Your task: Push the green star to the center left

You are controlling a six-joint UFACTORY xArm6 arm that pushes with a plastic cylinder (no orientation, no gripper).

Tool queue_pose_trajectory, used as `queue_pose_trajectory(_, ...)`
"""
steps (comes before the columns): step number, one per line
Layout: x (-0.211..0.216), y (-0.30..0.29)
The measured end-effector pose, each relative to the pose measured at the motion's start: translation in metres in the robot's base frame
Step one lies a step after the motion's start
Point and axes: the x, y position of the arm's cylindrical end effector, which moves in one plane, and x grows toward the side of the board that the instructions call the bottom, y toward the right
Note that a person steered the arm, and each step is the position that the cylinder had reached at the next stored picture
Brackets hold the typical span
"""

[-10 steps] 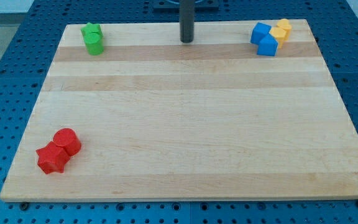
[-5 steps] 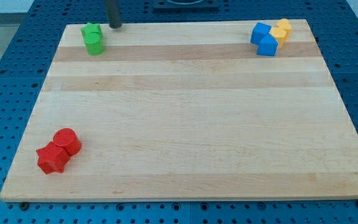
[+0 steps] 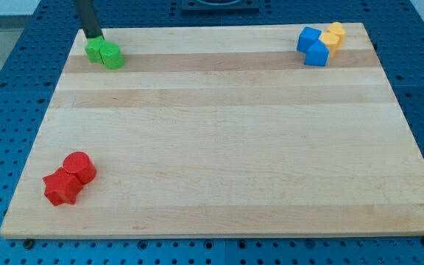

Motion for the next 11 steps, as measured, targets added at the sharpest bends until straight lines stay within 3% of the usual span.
queue_pose_trajectory(4,0.047,0.004)
queue_pose_trajectory(7,0.029,0.025)
queue_pose_trajectory(11,0.096,0.026)
